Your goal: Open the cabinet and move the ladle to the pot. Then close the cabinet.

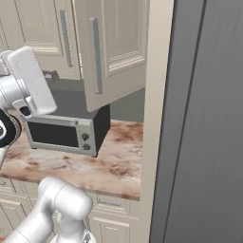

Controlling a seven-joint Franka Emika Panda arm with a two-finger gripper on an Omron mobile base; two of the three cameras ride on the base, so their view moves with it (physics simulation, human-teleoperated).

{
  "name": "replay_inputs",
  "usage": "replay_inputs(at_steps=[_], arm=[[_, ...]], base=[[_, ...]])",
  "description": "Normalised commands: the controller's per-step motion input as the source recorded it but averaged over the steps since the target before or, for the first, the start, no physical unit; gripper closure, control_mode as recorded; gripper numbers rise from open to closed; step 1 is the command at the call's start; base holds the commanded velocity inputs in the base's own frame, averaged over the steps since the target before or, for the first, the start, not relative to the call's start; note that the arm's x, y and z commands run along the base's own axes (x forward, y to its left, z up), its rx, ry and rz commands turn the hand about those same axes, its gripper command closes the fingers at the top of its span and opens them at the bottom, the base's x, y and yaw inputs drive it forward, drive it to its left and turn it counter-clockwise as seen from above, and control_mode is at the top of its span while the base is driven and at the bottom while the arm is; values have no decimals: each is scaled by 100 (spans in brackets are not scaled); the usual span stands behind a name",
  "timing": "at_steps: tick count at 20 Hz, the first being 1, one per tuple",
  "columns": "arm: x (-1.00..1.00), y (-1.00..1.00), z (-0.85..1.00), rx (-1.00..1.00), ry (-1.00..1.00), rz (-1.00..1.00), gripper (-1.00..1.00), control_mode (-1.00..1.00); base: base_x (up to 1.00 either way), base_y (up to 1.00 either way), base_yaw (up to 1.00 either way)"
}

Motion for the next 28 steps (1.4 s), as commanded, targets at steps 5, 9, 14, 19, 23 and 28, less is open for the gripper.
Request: replay_inputs(at_steps=[5, 9, 14, 19, 23, 28], arm=[[58, 0, -5, 15, -9, -3, 100, -100], [60, 0, 0, 10, 0, -2, 100, -100], [58, 0, -7, 7, 0, -4, 100, -100], [59, 0, -25, 9, 0, -4, 100, -100], [50, 0, -33, 8, -4, -3, 100, -100], [45, -1, -29, 6, -7, -3, 100, -100]], base=[[0, 0, 0], [0, 0, 0], [0, 0, 0], [0, 0, 0], [0, 0, 0], [0, 0, 0]])
